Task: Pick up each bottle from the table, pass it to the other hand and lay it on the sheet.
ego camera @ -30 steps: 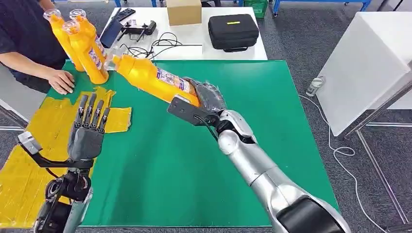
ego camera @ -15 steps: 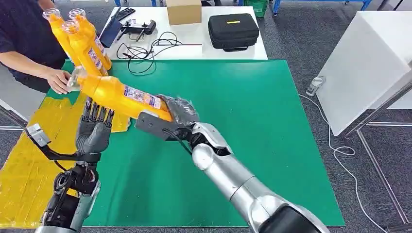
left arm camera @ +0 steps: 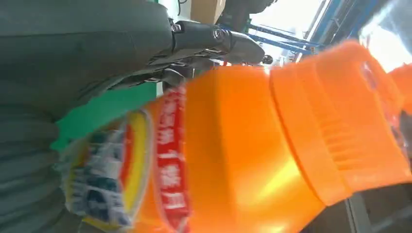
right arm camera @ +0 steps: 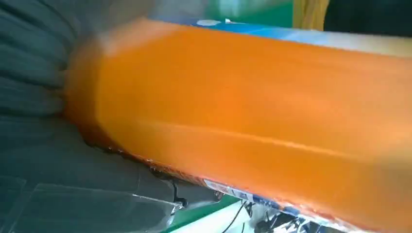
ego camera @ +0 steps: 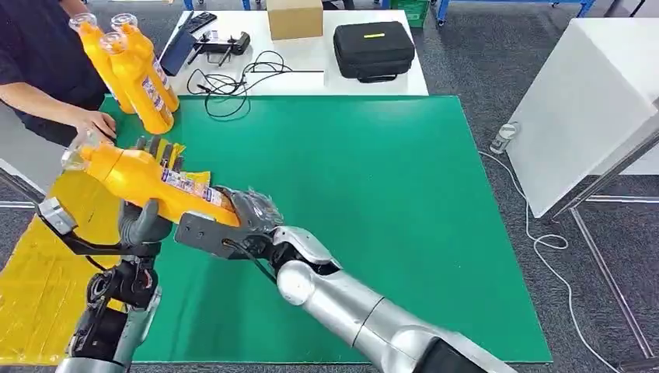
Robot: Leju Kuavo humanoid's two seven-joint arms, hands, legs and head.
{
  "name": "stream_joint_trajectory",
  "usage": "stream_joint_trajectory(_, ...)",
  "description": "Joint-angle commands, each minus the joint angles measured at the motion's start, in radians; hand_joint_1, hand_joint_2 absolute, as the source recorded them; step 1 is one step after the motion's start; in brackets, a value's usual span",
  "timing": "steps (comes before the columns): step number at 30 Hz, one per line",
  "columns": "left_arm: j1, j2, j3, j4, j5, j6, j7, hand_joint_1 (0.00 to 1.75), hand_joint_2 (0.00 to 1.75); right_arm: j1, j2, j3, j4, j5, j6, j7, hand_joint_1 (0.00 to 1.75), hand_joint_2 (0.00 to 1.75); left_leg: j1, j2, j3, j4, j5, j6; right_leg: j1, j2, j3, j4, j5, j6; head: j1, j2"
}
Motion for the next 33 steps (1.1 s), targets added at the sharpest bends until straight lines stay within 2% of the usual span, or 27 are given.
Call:
stream_joint_trajectory(1, -0.078, -0.026, 0.016, 0.09, -0.003, 0.021, 0.019, 0.0, 1.75, 0.025, -0.011, 0.328, -0.063, -0.058, 0.024, 0.044, 1.75, 1.75, 0.001, -0.001, 0.001, 0.0, 0.0, -0.001, 0.001, -0.003, 0.002, -0.001, -0.001, 0.0, 0.0, 0.0)
stream_joint_trajectory(7, -0.1, -0.04, -0.002, 0.102, -0.01, 0.032, 0.027, 0.0, 1.75, 0.026, -0.011, 0.382, -0.055, -0.105, 0.044, 0.078, 1.75, 1.75, 0.001, -0.004, 0.001, 0.0, 0.0, -0.001, 0.001, -0.005, 0.002, -0.001, -0.001, 0.0, 0.0, 0.0)
stream_joint_trajectory(8, -0.1, -0.044, -0.004, 0.1, -0.01, 0.035, 0.022, 0.68, 1.75, 0.025, -0.011, 0.387, -0.046, -0.116, 0.035, 0.078, 1.75, 1.75, 0.001, -0.004, 0.0, 0.0, 0.0, -0.001, 0.001, -0.005, 0.002, -0.001, -0.001, 0.0, 0.0, 0.0)
stream_joint_trajectory(9, -0.1, -0.046, -0.002, 0.098, -0.009, 0.039, 0.018, 1.75, 1.75, 0.022, -0.011, 0.388, -0.036, -0.123, 0.031, 0.078, 1.75, 1.75, 0.001, -0.003, 0.0, 0.0, 0.0, -0.001, 0.001, -0.004, 0.002, -0.001, -0.001, 0.0, 0.0, 0.0)
stream_joint_trajectory(25, -0.087, -0.036, 0.005, 0.088, -0.004, 0.039, 0.012, 1.75, 1.75, -0.01, -0.011, 0.364, 0.024, -0.148, 0.01, 0.067, 1.75, 1.75, 0.001, -0.003, 0.001, 0.0, 0.0, -0.001, 0.001, -0.004, 0.002, -0.001, -0.001, 0.0, 0.0, 0.0)
stream_joint_trajectory(29, -0.134, -0.033, -0.004, 0.145, -0.004, 0.039, 0.007, 1.75, 1.75, -0.03, -0.011, 0.332, 0.082, -0.163, -0.011, 0.051, 1.75, 1.75, 0.002, -0.006, 0.001, 0.001, 0.0, -0.001, 0.002, -0.008, 0.003, -0.001, -0.001, 0.001, 0.0, 0.0)
stream_joint_trajectory(30, -0.139, -0.031, -0.004, 0.152, -0.006, 0.043, 0.003, 1.75, 1.75, -0.033, -0.011, 0.328, 0.094, -0.162, -0.014, 0.047, 1.48, 1.75, 0.001, -0.005, 0.0, 0.0, 0.001, -0.001, 0.001, -0.007, 0.002, -0.001, -0.001, 0.0, 0.0, 0.0)
stream_joint_trajectory(31, -0.156, -0.019, -0.02, 0.174, -0.061, 0.1, -0.051, 1.75, 1.75, -0.04, -0.011, 0.29, 0.126, -0.175, -0.012, 0.021, 0.0, 1.75, 0.001, -0.004, 0.0, 0.0, 0.001, -0.001, 0.001, -0.005, 0.001, -0.001, 0.0, 0.0, 0.0, 0.0)
stream_joint_trajectory(32, -0.171, -0.005, -0.038, 0.185, -0.144, 0.202, -0.119, 1.75, 1.75, -0.05, -0.011, 0.257, 0.147, -0.177, -0.025, 0.007, 0.0, 0.0, 0.002, -0.007, 0.0, 0.001, 0.001, -0.001, 0.002, -0.008, 0.003, -0.001, -0.001, 0.001, 0.0, 0.0)
stream_joint_trajectory(33, -0.189, 0.012, -0.061, 0.191, -0.289, 0.409, -0.213, 1.75, 1.75, -0.066, -0.012, 0.205, 0.17, -0.192, -0.06, -0.032, 0.0, 0.0, 0.001, -0.006, 0.0, 0.001, 0.001, -0.001, 0.002, -0.007, 0.002, -0.001, -0.001, 0.0, 0.0, 0.0)
